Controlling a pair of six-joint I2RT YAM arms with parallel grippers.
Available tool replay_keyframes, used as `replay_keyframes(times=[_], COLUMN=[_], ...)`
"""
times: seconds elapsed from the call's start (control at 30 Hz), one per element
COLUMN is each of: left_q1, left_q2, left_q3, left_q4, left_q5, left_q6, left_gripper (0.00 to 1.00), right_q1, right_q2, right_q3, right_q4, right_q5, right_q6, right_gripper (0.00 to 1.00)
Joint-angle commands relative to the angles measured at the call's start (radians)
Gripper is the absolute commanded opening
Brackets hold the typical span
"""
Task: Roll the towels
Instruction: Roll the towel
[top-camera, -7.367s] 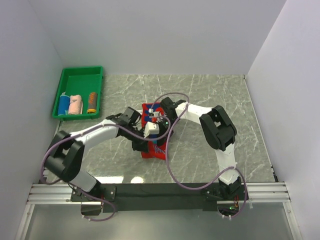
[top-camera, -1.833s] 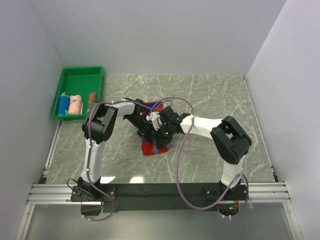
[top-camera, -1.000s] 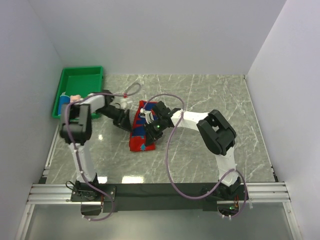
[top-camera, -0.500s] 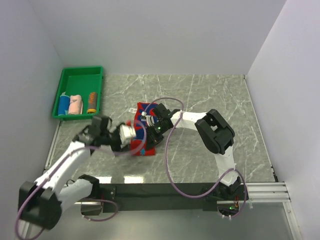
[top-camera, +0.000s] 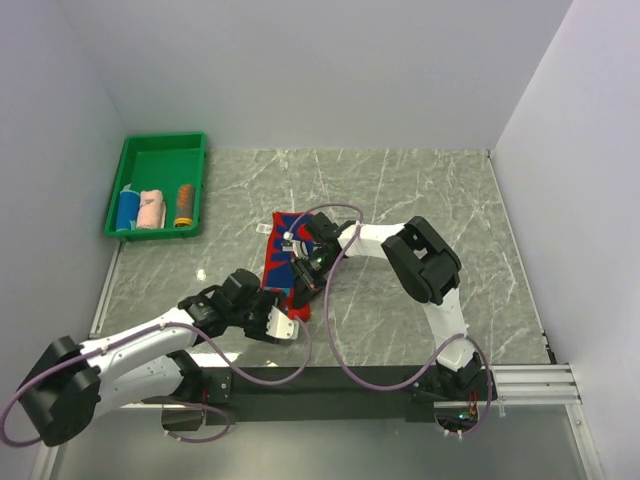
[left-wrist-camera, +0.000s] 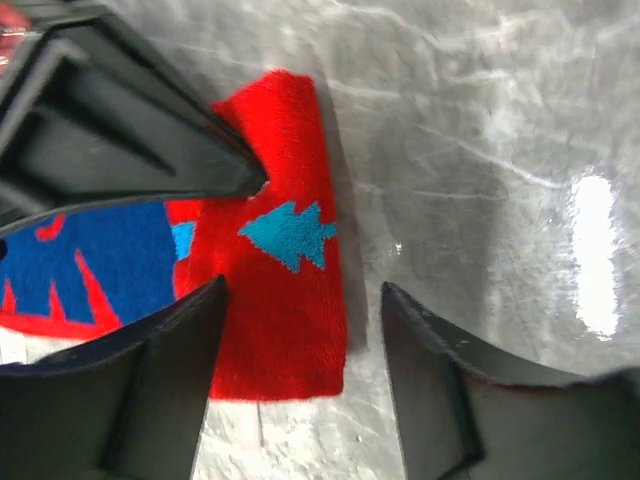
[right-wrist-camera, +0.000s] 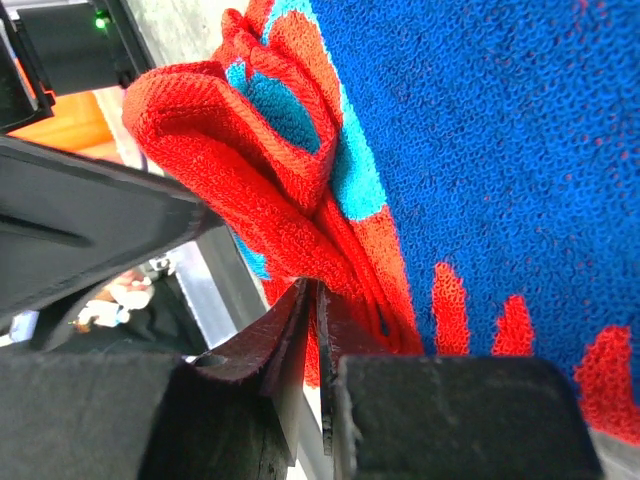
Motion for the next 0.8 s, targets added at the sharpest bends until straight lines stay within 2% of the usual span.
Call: replay_keyframes(times=[0.0,0.03,0.17,0.2,0.37,0.43,0.5,0.57,0.6,0.67,0.77], left_q1=[-0.023,-0.025,-0.02,-0.017,0.012,0.03,0.05,0.102,0.127,0.188,0.236], left_q2=[0.056,0.078,0.231,0.249,0.323,0.352,0.417,0.493,0.515,0.577,0.66], left_q3=[-0.014,-0.005,0.066,0.083,0.17,0.218,0.259,0.334,0.357,0.412,0.472], left_q4=[0.089,0.086,0.02,-0.004,-0.185,-0.251,-0.369,-0.444,-0.504,-0.555,-0.609], left_q5=[-0.049,-0.056,-0.084,-0.073,0.052,0.1,0.178,0.271,0.299,0.339,0.356], left_q6=[0.074,0.076,0.01,0.01,-0.016,-0.018,-0.007,-0.007,-0.002,0.016,0.015], left_gripper=[0.66,0.63,0.36,0.34,0.09,0.01,0.0,0.01,0.01,0.01,0.01], right_q1=[-0.002,-0.003,-0.005,-0.005,-0.057,-0.091,-0.15,-0.222,-0.244,-0.294,-0.397], right_q2=[0.06,0.06,0.05,0.047,-0.012,-0.076,-0.122,-0.177,-0.193,-0.237,-0.409], right_q3=[-0.008,-0.005,0.0,0.003,0.051,0.089,0.126,0.187,0.21,0.253,0.18], right_q4=[-0.065,-0.065,-0.081,-0.098,-0.182,-0.197,-0.228,-0.271,-0.286,-0.315,-0.199], right_q5=[0.062,0.059,0.055,0.056,0.149,0.205,0.278,0.33,0.35,0.38,0.446], right_q6=[-0.021,-0.021,-0.041,-0.048,-0.11,-0.12,-0.116,-0.101,-0.102,-0.133,-0.145], right_gripper=[0.15,0.15,0.13,0.11,0.08,0.13,0.25,0.46,0.52,0.52,0.52])
